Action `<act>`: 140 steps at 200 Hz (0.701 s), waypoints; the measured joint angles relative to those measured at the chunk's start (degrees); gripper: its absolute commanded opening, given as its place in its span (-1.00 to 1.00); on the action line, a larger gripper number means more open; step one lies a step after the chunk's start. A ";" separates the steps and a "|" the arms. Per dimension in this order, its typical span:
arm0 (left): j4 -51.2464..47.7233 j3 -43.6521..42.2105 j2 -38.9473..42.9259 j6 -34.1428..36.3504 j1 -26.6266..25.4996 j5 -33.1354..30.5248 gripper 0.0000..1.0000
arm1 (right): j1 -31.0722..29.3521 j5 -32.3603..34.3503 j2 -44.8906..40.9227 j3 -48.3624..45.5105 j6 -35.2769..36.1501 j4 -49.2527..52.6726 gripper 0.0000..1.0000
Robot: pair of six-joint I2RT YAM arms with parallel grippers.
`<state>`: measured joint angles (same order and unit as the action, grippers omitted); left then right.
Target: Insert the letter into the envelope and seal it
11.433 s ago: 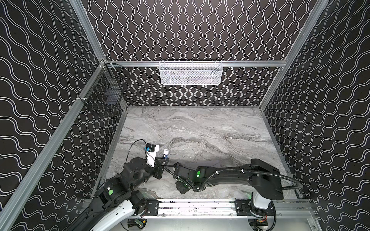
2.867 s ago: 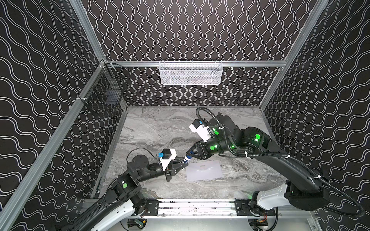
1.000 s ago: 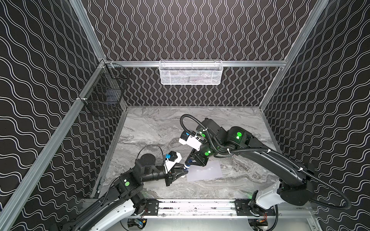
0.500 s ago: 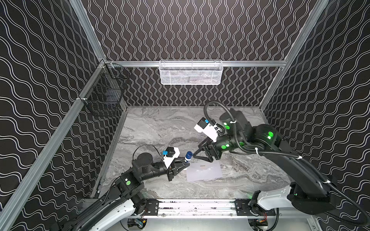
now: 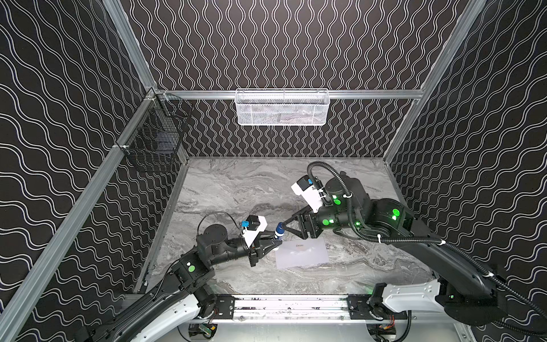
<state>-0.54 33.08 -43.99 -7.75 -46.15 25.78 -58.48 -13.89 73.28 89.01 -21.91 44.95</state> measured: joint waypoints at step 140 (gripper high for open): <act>-2.51 0.00 0.39 -0.85 -0.02 0.59 -1.00 | -3.39 0.33 5.20 1.11 1.62 -1.03 -0.73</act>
<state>-3.05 33.08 -43.59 -8.60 -46.17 26.37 -61.87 -13.56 78.48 90.13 -20.29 43.92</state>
